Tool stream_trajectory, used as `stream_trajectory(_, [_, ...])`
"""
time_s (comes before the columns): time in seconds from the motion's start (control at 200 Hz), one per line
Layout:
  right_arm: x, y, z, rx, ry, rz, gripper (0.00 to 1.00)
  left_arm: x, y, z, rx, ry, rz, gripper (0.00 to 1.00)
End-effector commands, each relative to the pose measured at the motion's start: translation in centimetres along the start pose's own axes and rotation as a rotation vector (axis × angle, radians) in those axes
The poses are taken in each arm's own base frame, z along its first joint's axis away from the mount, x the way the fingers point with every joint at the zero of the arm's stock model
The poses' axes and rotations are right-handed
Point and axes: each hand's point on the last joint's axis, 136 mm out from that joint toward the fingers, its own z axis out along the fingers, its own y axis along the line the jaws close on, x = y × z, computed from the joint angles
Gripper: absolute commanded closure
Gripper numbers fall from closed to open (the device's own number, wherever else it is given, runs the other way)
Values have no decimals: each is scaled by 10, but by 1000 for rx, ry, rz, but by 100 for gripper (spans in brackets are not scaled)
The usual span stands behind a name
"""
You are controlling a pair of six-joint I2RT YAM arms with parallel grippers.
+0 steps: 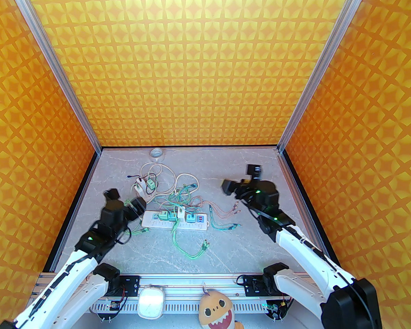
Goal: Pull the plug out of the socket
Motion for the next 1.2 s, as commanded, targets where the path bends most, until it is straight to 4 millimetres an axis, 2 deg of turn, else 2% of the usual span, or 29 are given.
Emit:
stream_trajectory(0.0, [26, 16, 4, -21, 113, -105, 1, 30, 10, 9, -55, 54, -74, 35])
stream_trajectory(0.105, [47, 31, 11, -52, 172, -155, 1, 47, 15, 21, -97, 92, -64, 46])
stream_trajectory(0.165, [60, 32, 16, -48, 210, -158, 2, 54, 20, 29, -123, 107, -59, 59])
stream_trajectory(0.335, [87, 38, 28, -76, 306, -161, 2, 65, 28, 44, -153, 123, -66, 65])
stream_trajectory(0.36, [92, 37, 29, -77, 323, -158, 8, 66, 30, 45, -157, 124, -65, 66])
stream_trajectory(0.515, [116, 36, 41, -90, 423, -153, 58, 75, 37, 58, -190, 142, -62, 70])
stream_trajectory(0.555, [122, 35, 44, -83, 438, -152, 71, 77, 39, 62, -205, 148, -54, 74])
stream_trajectory(0.6, [127, 33, 47, -75, 457, -151, 80, 82, 43, 68, -232, 163, -42, 78])
stream_trajectory(0.67, [136, 30, 53, -60, 487, -148, 92, 85, 44, 74, -251, 173, -37, 79])
stream_trajectory(0.705, [140, 30, 57, -57, 503, -149, 97, 86, 45, 76, -259, 177, -36, 86])
stream_trajectory(0.755, [146, 27, 62, -40, 524, -150, 100, 88, 46, 79, -271, 183, -34, 89])
stream_trajectory(0.975, [169, 16, 84, 6, 597, -146, 100, 89, 42, 89, -267, 183, -22, 88])
stream_trajectory(1.085, [175, 10, 83, 39, 613, -139, 100, 85, 32, 97, -259, 182, 2, 86])
stream_trajectory(1.195, [170, 3, 75, 80, 591, -138, 100, 83, 21, 109, -250, 182, 19, 86])
